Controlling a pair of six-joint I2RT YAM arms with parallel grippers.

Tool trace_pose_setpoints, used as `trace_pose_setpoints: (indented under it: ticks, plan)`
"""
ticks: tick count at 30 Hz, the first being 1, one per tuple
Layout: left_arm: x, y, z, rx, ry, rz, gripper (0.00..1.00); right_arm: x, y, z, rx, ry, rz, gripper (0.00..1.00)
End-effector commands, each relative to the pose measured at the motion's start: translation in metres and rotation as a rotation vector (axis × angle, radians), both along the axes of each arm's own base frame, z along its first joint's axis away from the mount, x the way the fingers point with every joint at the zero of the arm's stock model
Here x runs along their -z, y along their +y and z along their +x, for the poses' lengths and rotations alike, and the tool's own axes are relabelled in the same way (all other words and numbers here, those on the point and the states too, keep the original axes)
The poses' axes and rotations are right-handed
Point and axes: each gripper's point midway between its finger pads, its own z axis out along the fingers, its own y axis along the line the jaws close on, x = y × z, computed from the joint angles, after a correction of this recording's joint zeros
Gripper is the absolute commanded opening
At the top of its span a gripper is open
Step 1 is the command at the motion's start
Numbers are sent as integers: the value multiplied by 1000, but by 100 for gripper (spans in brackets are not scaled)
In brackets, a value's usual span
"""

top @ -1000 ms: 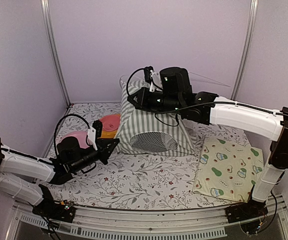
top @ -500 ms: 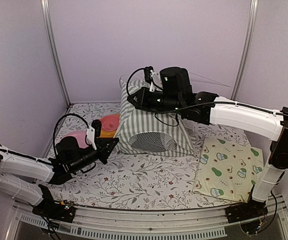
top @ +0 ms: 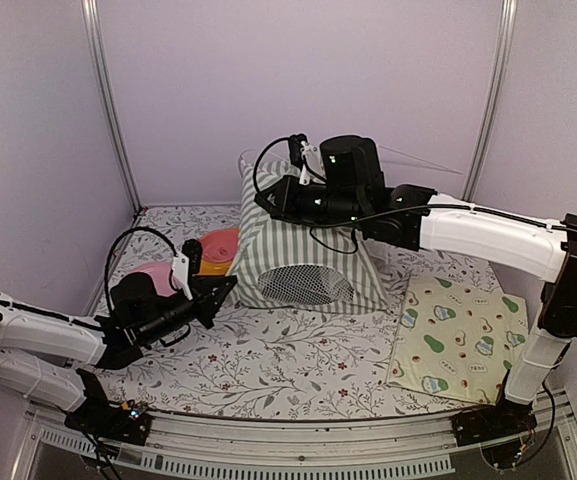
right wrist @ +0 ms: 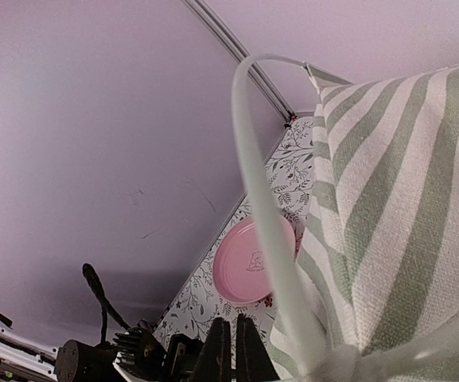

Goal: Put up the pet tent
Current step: Attach the tent pole to the pole socket of the pet tent.

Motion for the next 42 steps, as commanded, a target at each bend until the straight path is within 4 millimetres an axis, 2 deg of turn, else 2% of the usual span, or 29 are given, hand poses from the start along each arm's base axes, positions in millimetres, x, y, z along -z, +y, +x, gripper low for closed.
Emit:
trace_pose_setpoints:
  ticks: [1,13,19,24,30,34,39,42]
  plan:
    - [13,1,-11,29,19,45,0,-19,-38,50,192,-139,-20,0]
    - [-2,-5,-11,52,-7,42,0,-8,-29,51,171,-131,-28,0]
    - [-18,-7,-6,41,-19,30,0,3,-19,43,150,-142,-70,0]
    - [-29,-6,-1,28,-18,25,0,12,-20,39,143,-142,-93,0]
    - [-41,-17,2,68,-14,36,0,21,-6,31,115,-156,-125,0]
    - [-47,-22,1,99,-9,39,0,24,-6,32,128,-170,-145,0]
    - [-49,-21,3,93,1,35,19,22,-5,31,123,-175,-149,0]
    - [-48,-17,7,72,6,33,27,20,-6,31,122,-176,-150,0]
